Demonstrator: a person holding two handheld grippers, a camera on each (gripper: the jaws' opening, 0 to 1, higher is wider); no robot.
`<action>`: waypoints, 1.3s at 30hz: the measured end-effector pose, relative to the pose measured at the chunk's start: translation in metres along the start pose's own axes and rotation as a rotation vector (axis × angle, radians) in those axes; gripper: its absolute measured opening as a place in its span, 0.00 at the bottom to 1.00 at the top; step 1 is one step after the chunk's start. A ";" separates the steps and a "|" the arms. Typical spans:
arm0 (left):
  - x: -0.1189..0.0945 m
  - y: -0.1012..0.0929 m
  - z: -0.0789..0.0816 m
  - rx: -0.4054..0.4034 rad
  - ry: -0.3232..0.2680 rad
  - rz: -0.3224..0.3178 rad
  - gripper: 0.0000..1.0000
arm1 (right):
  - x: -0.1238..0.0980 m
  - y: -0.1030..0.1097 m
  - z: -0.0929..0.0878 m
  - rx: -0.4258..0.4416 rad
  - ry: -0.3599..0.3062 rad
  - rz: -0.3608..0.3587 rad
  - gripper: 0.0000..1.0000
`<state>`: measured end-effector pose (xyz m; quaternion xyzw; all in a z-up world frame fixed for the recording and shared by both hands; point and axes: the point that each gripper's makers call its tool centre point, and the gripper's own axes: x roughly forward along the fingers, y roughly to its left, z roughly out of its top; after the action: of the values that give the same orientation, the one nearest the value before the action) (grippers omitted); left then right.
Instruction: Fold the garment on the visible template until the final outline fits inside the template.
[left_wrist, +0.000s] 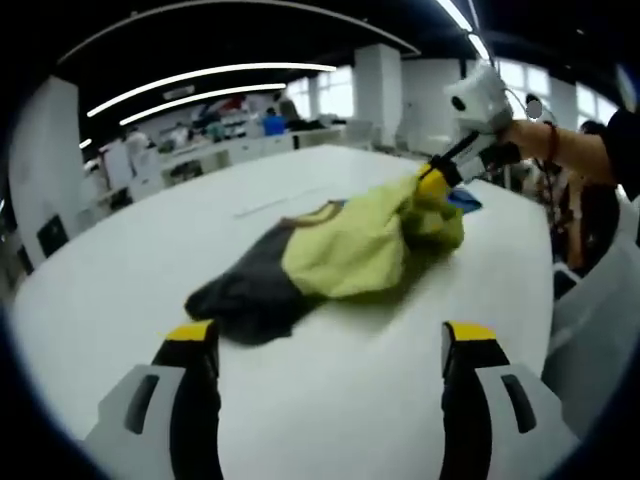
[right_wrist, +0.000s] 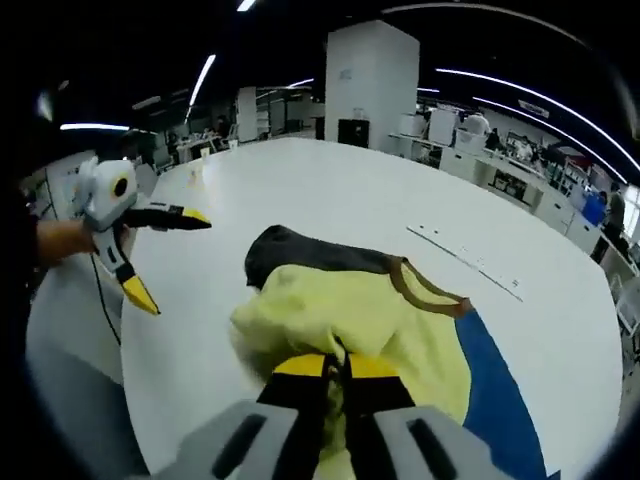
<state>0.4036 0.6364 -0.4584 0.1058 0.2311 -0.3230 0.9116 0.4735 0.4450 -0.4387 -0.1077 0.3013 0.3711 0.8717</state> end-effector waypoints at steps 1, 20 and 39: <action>0.000 0.000 0.001 -0.001 -0.001 0.000 0.88 | 0.000 -0.006 0.002 0.026 -0.008 -0.013 0.01; 0.012 -0.005 0.008 0.018 -0.011 -0.017 0.77 | 0.036 -0.095 0.015 0.360 -0.061 -0.172 0.01; 0.029 -0.022 0.013 0.005 -0.011 -0.070 0.73 | 0.056 -0.134 -0.026 0.372 0.072 -0.266 0.01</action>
<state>0.4142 0.5994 -0.4623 0.0982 0.2288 -0.3560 0.9007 0.5874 0.3731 -0.4977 0.0030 0.3785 0.1871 0.9065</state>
